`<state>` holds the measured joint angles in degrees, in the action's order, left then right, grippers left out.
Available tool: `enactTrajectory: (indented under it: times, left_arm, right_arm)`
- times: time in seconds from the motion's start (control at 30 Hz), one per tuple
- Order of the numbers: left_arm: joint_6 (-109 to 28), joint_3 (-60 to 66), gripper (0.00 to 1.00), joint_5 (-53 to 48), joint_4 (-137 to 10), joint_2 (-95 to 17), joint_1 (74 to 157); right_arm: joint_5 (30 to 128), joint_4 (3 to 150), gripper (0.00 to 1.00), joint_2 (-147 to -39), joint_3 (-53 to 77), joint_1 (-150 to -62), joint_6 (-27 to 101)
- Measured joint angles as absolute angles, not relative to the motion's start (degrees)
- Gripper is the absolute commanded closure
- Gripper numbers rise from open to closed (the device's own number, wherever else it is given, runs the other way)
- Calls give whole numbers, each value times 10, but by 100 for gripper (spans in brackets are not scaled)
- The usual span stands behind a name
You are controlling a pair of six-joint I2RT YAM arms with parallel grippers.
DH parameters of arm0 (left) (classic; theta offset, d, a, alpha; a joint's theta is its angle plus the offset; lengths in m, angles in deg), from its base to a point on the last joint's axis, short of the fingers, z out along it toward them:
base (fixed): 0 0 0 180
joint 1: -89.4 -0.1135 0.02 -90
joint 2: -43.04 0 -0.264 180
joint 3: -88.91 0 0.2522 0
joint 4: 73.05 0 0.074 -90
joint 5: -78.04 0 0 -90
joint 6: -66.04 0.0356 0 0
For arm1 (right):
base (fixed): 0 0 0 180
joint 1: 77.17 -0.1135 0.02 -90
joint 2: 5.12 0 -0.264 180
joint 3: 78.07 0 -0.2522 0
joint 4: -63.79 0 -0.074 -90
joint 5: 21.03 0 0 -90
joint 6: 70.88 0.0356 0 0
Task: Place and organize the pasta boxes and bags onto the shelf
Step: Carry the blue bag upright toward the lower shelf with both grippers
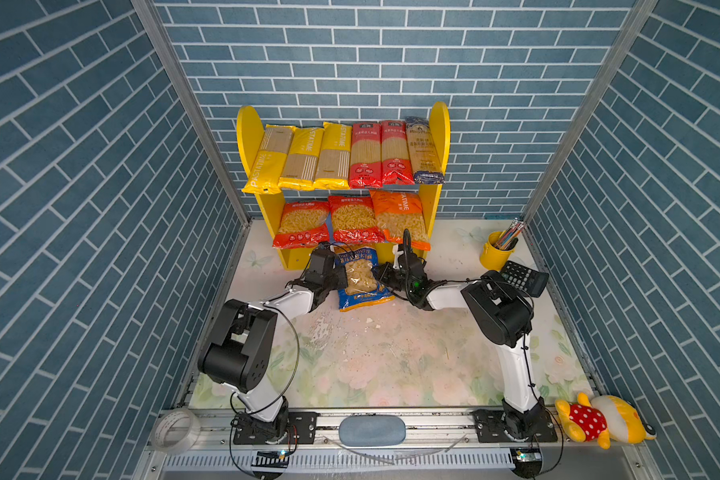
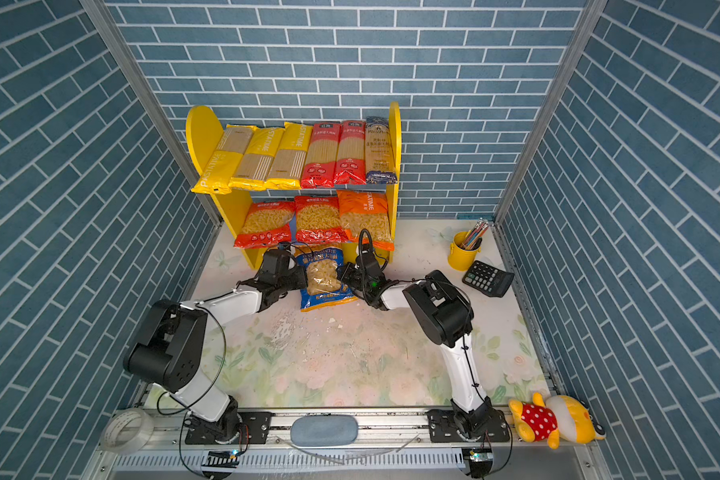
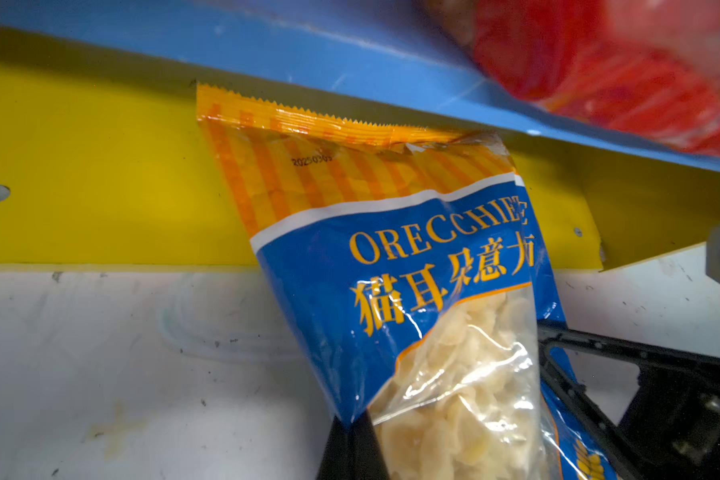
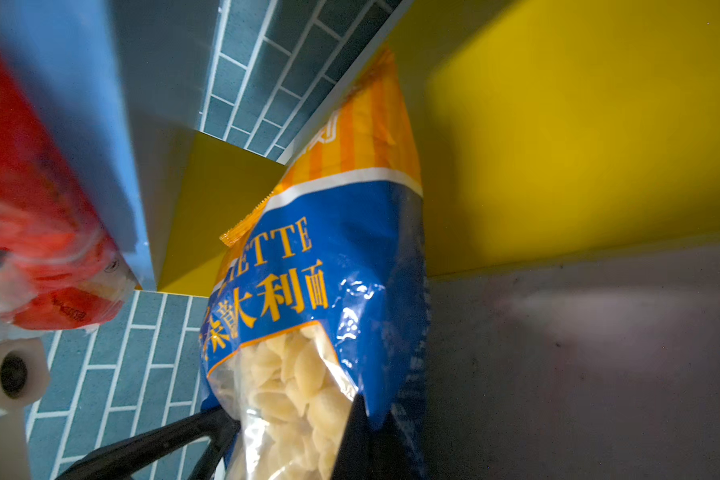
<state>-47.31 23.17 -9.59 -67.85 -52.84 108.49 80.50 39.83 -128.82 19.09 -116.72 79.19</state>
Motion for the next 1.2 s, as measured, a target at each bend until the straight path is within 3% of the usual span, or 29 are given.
enactTrajectory:
  times: [0.13,0.3,0.5,0.7,1.0,1.2]
  left_arm:
    - [-466,217,97,-98,-680,-547,1082]
    - [-469,214,81,-107,-675,-550,1078]
    - [-482,218,70,-109,-663,-536,1074]
    - [-494,248,56,-101,-655,-465,1071]
    - [-525,363,23,-78,-587,-298,1069]
    - [-582,454,20,-9,-601,-239,1065]
  right_arm:
    - [808,399,68,-1293,191,-1161,800]
    - [811,394,63,-1281,210,-1159,803]
    - [827,387,60,-1243,272,-1158,807]
    - [843,384,54,-1209,323,-1158,809]
    - [899,394,42,-1175,354,-1158,806]
    - [940,413,42,-1169,360,-1157,803]
